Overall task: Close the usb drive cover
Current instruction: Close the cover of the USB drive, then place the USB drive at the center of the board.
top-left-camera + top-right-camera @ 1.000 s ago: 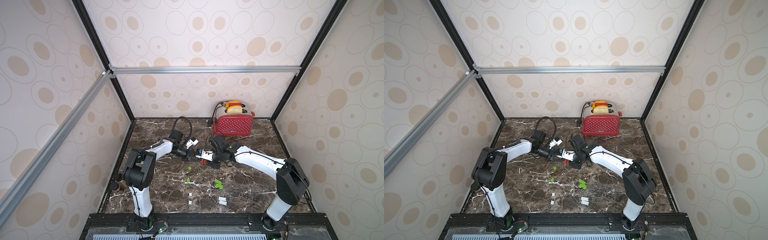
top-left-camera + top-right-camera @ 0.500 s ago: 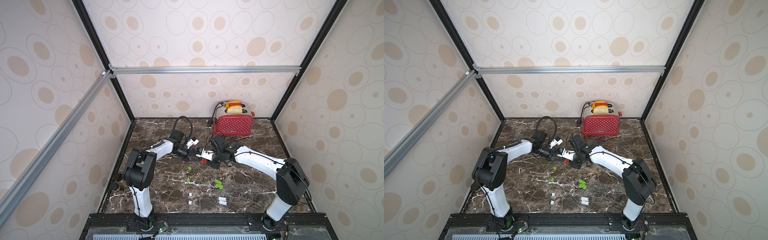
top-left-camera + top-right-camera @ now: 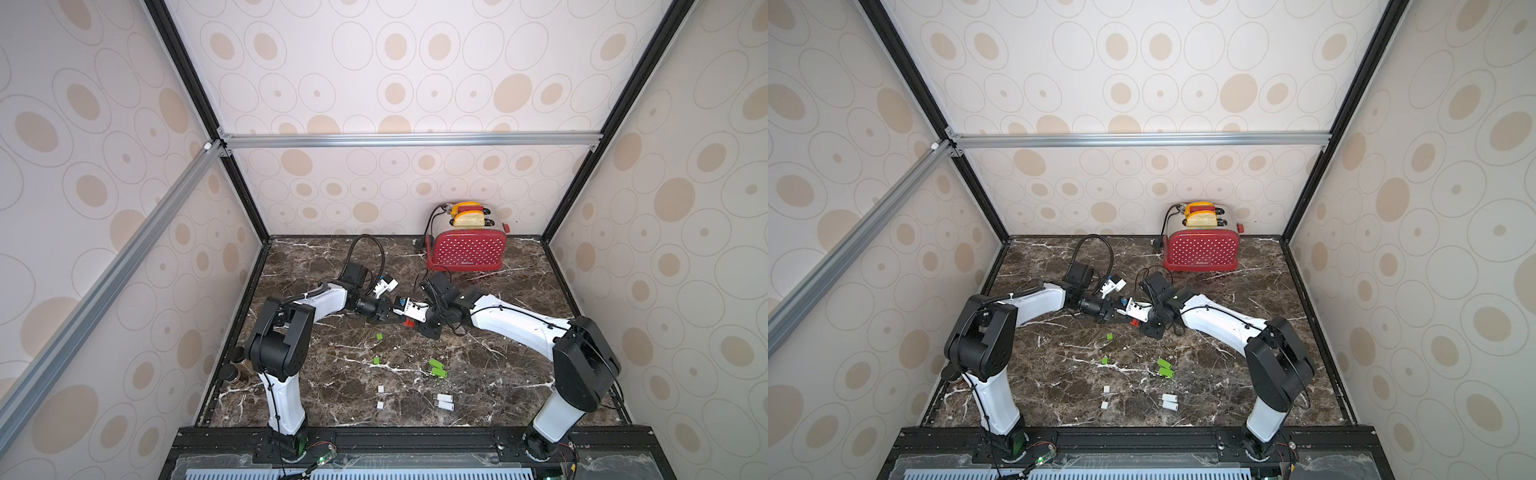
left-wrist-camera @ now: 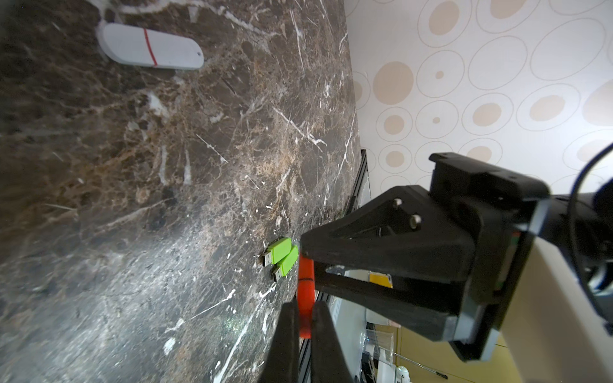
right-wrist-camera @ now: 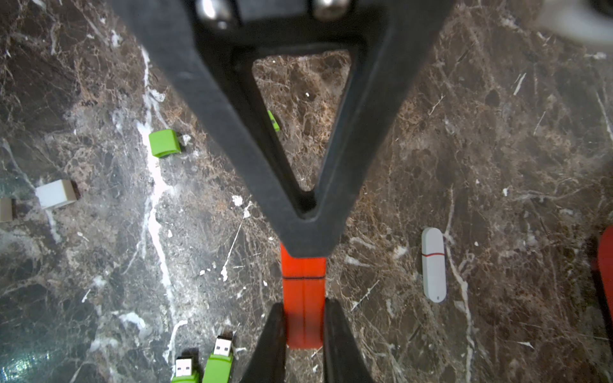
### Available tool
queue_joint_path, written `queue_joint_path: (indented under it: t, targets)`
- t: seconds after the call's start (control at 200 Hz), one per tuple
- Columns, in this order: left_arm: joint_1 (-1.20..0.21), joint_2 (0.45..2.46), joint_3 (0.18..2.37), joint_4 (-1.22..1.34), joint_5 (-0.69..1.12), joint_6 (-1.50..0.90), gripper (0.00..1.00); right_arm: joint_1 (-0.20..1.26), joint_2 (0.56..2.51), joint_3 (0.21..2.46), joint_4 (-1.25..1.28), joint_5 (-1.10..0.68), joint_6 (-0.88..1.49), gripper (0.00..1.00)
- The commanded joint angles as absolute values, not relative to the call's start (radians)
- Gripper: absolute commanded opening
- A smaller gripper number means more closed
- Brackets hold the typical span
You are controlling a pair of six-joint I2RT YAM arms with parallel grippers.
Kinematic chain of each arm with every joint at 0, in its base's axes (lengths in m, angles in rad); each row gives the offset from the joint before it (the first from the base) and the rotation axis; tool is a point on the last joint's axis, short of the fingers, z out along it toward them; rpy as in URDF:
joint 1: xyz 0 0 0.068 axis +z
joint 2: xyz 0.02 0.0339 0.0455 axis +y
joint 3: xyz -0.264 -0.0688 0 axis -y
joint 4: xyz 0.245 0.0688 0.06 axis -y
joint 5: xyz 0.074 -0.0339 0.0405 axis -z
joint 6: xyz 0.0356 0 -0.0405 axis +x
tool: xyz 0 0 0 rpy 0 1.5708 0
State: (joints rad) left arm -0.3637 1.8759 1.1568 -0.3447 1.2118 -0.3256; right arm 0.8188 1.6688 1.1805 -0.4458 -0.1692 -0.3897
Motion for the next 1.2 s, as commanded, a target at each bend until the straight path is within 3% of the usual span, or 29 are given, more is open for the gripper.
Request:
queue_joint_path:
  t: [0.0,0.27,0.336,0.421,0.526,0.746,0.921,1.057,1.192]
  targets:
    - [-0.407,1.887,1.151,-0.265,1.352,-0.378,0.0,0.833,1.594,1.128,-0.243,-0.236,-0.45,0.01]
    - [-0.406,1.906,1.178,-0.3,1.329,-0.359,0.03,0.819,1.598,1.145,-0.253,-0.237,-0.465,0.01]
    - [-0.402,1.891,1.185,-0.343,1.302,-0.321,0.1,0.818,1.621,1.175,-0.319,-0.217,-0.499,0.01]
    - [-0.38,1.854,1.196,-0.394,1.272,-0.275,0.29,0.796,1.634,1.2,-0.396,-0.192,-0.533,0.01]
    - [-0.31,1.804,1.216,-0.434,1.235,-0.245,0.42,0.75,1.627,1.216,-0.485,-0.19,-0.571,0.02]
    - [-0.159,1.717,1.242,-0.579,1.064,-0.088,0.63,0.673,1.661,1.259,-0.567,-0.178,-0.644,0.02]
    - [-0.132,1.622,1.218,-0.69,0.846,0.092,0.81,0.66,1.802,1.368,-0.642,-0.169,-0.637,0.03]
    - [-0.132,1.552,1.175,-0.701,0.666,0.208,0.86,0.662,1.915,1.459,-0.688,-0.178,-0.586,0.03]
    - [-0.132,1.513,1.149,-0.698,0.621,0.278,0.88,0.66,1.976,1.491,-0.707,-0.151,-0.582,0.03]
